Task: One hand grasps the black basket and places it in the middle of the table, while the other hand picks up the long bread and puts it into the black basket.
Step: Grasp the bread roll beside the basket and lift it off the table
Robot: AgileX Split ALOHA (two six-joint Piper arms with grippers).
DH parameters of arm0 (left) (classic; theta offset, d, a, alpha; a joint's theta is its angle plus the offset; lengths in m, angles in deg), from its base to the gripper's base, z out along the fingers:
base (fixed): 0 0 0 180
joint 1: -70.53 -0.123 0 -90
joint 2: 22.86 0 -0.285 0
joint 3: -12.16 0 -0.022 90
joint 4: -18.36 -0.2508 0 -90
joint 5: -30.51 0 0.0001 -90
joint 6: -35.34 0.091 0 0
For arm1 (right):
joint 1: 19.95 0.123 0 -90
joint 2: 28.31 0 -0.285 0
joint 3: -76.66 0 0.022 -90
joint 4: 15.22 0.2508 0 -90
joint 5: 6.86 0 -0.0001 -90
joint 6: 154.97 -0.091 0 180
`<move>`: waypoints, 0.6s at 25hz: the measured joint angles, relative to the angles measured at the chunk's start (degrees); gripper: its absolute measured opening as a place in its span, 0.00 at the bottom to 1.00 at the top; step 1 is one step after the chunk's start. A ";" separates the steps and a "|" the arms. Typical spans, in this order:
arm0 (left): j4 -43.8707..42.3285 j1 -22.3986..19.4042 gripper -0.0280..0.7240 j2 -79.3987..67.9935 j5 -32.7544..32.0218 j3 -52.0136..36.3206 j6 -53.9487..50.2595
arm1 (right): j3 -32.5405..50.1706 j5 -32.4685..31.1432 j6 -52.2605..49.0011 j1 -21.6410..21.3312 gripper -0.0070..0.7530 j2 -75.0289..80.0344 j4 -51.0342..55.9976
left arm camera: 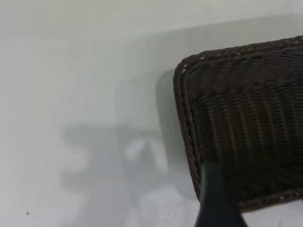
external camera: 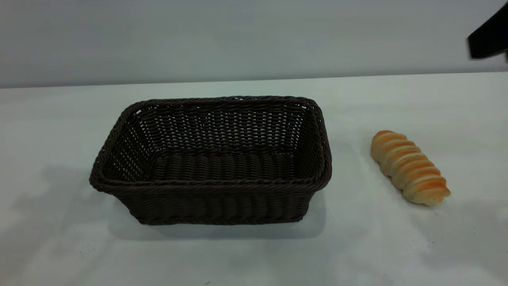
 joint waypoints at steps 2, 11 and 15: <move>-0.04 0.00 0.68 2.36 -1.11 -0.05 0.00 | -2.42 1.39 3.17 0.00 0.66 6.04 1.75; -0.04 0.00 0.64 6.56 -4.73 -0.10 -0.12 | -9.99 5.85 31.79 0.00 0.66 30.44 21.41; -0.06 0.00 0.64 6.56 -7.59 -0.10 -0.12 | -10.51 5.39 48.92 0.00 0.66 37.46 37.16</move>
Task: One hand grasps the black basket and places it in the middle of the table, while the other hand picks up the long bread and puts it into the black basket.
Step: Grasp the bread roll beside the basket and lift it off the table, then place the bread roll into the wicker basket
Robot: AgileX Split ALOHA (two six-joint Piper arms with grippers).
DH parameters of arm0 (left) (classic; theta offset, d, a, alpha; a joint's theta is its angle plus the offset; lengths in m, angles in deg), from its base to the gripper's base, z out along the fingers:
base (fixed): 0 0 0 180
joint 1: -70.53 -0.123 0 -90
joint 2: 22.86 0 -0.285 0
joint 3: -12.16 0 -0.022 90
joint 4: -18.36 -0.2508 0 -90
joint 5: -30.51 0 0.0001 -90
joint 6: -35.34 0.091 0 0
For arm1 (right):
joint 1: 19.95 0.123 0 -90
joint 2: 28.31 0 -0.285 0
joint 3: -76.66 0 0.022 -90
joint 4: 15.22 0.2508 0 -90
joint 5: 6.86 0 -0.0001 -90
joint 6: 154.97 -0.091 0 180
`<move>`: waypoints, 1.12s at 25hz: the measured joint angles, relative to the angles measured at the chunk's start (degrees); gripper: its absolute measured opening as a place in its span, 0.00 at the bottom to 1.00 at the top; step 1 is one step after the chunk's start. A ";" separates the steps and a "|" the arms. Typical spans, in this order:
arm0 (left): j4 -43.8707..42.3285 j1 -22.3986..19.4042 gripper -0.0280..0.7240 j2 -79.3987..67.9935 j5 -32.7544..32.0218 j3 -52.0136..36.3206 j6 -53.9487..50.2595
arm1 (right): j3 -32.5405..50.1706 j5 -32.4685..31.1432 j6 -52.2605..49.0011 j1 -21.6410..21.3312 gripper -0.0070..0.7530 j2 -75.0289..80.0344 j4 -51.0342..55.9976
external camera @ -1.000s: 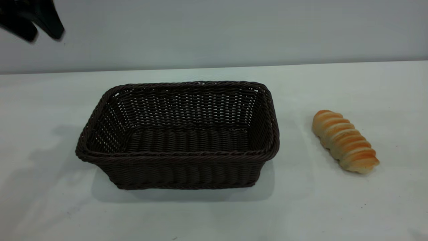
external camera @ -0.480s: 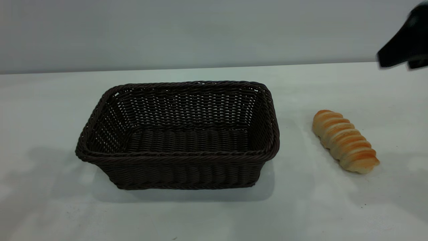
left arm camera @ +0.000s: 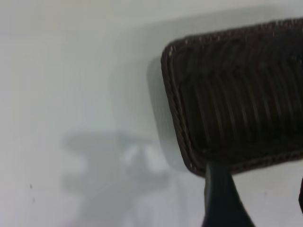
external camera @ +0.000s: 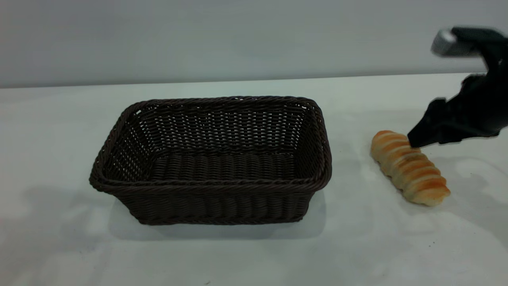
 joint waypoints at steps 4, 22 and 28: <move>0.00 0.00 0.64 0.00 -1.51 0.00 0.00 | -0.06 -0.23 6.13 0.00 0.65 5.21 4.23; 0.00 0.00 0.64 0.00 -2.88 0.00 -0.04 | -0.44 3.18 -6.21 0.00 0.06 1.12 3.49; 0.00 0.00 0.64 0.00 -2.94 0.00 -0.04 | -0.31 4.41 -18.10 0.55 0.06 -11.80 -6.11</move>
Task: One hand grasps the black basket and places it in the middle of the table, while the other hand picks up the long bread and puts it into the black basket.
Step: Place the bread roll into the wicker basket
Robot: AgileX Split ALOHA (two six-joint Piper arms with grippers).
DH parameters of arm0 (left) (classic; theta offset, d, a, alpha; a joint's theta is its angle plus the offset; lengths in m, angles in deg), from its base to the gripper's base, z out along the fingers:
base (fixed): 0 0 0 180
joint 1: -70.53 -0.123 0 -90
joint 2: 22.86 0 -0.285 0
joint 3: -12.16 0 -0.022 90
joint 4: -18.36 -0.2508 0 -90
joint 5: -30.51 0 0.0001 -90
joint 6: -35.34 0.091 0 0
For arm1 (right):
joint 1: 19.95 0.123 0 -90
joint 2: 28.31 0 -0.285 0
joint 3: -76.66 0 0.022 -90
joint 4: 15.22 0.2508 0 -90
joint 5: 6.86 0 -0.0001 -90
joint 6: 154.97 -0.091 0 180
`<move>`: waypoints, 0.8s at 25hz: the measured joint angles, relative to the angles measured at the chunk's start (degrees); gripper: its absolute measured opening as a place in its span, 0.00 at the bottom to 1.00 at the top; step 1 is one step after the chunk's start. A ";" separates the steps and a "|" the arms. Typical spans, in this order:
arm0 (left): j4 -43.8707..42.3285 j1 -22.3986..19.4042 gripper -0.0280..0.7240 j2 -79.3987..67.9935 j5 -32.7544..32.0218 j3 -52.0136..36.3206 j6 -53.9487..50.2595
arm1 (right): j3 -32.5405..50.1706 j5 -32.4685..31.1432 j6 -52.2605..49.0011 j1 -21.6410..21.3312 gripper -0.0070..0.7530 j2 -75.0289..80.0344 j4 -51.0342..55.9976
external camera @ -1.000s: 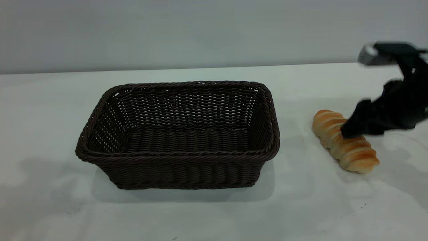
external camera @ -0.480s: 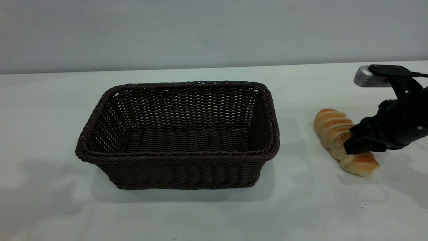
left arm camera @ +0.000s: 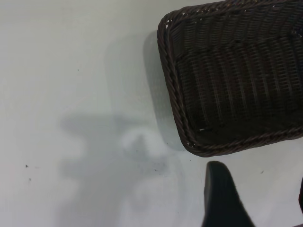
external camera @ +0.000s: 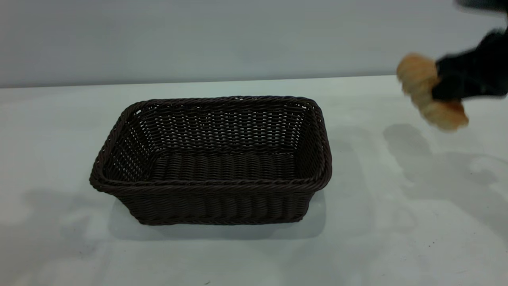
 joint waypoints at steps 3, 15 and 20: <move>0.00 0.00 0.64 0.00 0.00 0.00 0.00 | 0.20 -0.70 -5.59 2.20 0.06 -3.94 -5.99; 3.98 0.00 0.64 0.00 -0.05 0.00 0.00 | -1.74 -0.95 -2.26 19.12 0.06 -5.57 -2.64; 5.03 0.00 0.64 0.00 -0.31 0.00 0.00 | -5.11 -0.59 3.28 22.90 0.06 -3.31 8.05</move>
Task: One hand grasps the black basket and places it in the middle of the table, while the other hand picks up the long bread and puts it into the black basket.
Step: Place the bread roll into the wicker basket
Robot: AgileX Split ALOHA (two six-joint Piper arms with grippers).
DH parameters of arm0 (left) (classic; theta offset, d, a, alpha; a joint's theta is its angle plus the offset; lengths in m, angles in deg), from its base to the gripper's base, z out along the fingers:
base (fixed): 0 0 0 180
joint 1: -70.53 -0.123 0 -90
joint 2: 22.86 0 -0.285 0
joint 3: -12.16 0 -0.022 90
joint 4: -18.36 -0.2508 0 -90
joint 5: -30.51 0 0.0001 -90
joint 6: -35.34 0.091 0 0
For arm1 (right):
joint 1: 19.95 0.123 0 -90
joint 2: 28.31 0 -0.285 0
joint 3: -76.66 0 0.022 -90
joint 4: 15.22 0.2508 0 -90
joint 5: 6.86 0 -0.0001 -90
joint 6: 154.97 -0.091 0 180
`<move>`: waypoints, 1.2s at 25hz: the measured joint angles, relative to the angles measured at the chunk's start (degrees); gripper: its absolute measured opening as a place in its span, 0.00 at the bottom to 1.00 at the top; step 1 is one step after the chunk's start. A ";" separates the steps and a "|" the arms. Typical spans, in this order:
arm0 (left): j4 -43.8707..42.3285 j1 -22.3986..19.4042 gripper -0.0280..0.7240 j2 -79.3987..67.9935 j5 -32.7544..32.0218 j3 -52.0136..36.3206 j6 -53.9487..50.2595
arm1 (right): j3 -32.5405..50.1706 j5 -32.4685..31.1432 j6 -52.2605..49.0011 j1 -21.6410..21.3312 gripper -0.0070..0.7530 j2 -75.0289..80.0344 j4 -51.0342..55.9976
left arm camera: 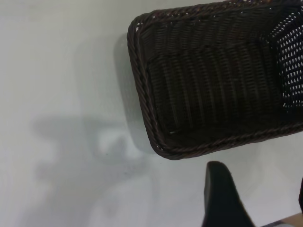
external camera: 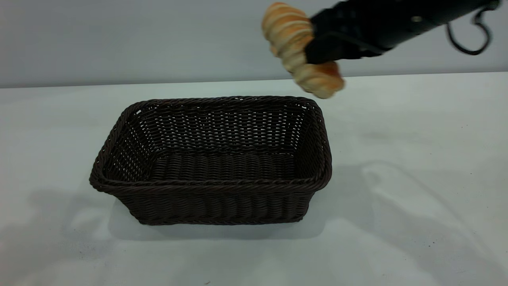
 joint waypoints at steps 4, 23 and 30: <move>0.17 0.00 0.64 0.00 -0.91 0.00 0.00 | -2.70 0.17 0.35 2.02 0.06 4.98 2.13; 0.17 0.00 0.64 0.21 -3.30 0.00 0.00 | -6.08 -2.13 -0.38 2.82 0.48 12.63 2.33; -0.96 0.00 0.64 0.22 -3.42 0.00 0.00 | -6.08 10.15 -5.81 1.22 0.52 3.58 -9.51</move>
